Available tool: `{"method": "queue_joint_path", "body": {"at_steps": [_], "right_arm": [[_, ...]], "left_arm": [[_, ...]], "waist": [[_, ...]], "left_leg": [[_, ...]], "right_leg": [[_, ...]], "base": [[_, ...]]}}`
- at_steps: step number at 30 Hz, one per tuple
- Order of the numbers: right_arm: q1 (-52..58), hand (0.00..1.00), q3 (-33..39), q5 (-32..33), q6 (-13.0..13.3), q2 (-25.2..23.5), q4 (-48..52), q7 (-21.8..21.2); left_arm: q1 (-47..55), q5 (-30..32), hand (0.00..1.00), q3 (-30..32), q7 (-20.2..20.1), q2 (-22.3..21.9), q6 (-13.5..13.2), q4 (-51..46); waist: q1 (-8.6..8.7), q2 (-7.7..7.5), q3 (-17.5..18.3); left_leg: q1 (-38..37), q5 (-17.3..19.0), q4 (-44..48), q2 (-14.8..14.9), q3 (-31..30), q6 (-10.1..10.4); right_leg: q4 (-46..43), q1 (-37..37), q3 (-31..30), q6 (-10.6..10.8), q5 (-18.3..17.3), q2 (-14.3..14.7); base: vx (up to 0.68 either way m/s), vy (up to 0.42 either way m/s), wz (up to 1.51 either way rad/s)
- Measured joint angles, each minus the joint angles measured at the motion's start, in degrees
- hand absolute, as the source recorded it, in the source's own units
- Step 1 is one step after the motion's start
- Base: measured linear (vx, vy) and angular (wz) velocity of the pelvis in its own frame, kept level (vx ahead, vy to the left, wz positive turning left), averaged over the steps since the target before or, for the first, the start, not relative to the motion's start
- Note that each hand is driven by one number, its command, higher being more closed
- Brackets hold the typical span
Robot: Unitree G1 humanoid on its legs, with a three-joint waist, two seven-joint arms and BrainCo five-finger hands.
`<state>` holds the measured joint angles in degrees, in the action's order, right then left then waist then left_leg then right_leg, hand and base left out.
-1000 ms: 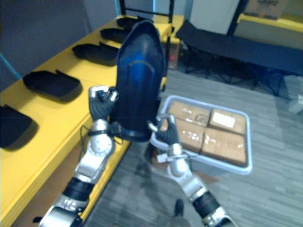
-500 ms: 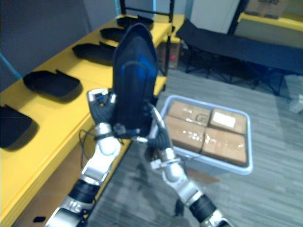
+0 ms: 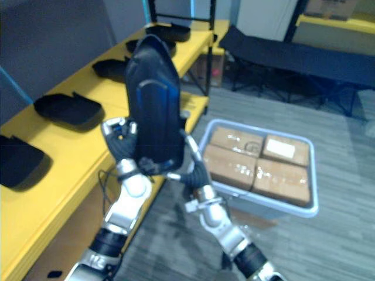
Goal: Walk over and take plastic housings, then place them on the shelf
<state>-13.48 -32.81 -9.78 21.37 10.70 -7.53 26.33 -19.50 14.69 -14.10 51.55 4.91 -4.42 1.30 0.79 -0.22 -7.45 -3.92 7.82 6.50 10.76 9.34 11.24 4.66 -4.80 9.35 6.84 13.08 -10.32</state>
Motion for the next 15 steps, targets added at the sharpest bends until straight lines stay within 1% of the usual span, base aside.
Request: {"method": "queue_joint_path", "body": {"at_steps": [2,5,8,9,11,12,15], "right_arm": [[0.21,0.0,0.05,0.01,0.05,-0.03,0.0,0.01],[0.51,0.0,0.08,0.03,0.56,-0.12,0.0,0.15],[0.69,0.0,0.13,0.41,1.69,-0.21,0.62,0.54],[0.69,0.0,0.13,0.97,2.5,-0.32,0.78,0.86],[0.69,0.0,0.18,1.18,2.63,-0.33,1.67,1.37],[0.68,0.0,0.2,1.27,3.1,-0.35,2.84,1.49],[0.67,0.0,0.23,1.33,3.93,-0.33,4.56,1.53]], "left_arm": [[0.0,0.24,1.0,0.08,0.09,-0.75,0.91,0.0],[-0.02,1.75,1.0,0.05,0.24,-0.95,1.33,0.0],[-0.03,2.21,1.0,0.0,1.58,-0.95,1.38,0.0],[-0.05,2.36,1.0,0.01,2.1,-0.95,1.44,0.0],[-0.06,3.91,1.0,0.05,2.58,-0.92,1.6,0.0],[-0.17,4.48,1.0,0.03,3.54,-0.93,1.69,0.0],[-0.61,4.51,1.0,0.07,4.52,-0.92,2.04,0.05]], "waist": [[-0.03,0.0,0.0],[0.0,0.01,0.0],[0.0,0.02,0.01],[-0.02,0.02,0.01],[-0.01,0.02,0.01],[0.0,0.02,0.01],[0.02,0.02,0.01]], "left_leg": [[-0.02,0.07,0.07,0.0,0.03,-0.09],[-0.03,0.1,0.1,0.0,0.11,-0.11],[-0.05,0.17,0.14,0.0,0.2,-0.09],[-0.05,0.22,0.18,0.0,0.25,-0.07],[-0.06,0.28,0.2,0.0,0.41,-0.07],[-0.09,0.32,0.21,0.0,0.46,-0.08],[-0.13,0.39,0.23,0.0,0.52,-0.14]], "right_leg": [[0.0,0.04,-0.03,-0.02,-0.01,0.0],[0.0,0.02,-0.1,-0.06,-0.04,0.01],[-0.01,0.0,-0.2,0.11,0.08,0.03],[-0.01,0.0,-0.23,0.36,0.25,0.03],[-0.01,-0.03,-0.31,0.4,0.28,0.03],[-0.01,-0.06,-0.43,0.43,0.31,0.06],[-0.01,-0.07,-0.56,0.45,0.34,0.07]], "base": [[0.0,0.0,0.0],[0.0,0.0,0.0],[0.0,0.0,0.0],[0.0,0.0,0.0],[0.0,0.0,0.0],[0.0,0.0,0.0],[0.0,0.0,0.0]]}}
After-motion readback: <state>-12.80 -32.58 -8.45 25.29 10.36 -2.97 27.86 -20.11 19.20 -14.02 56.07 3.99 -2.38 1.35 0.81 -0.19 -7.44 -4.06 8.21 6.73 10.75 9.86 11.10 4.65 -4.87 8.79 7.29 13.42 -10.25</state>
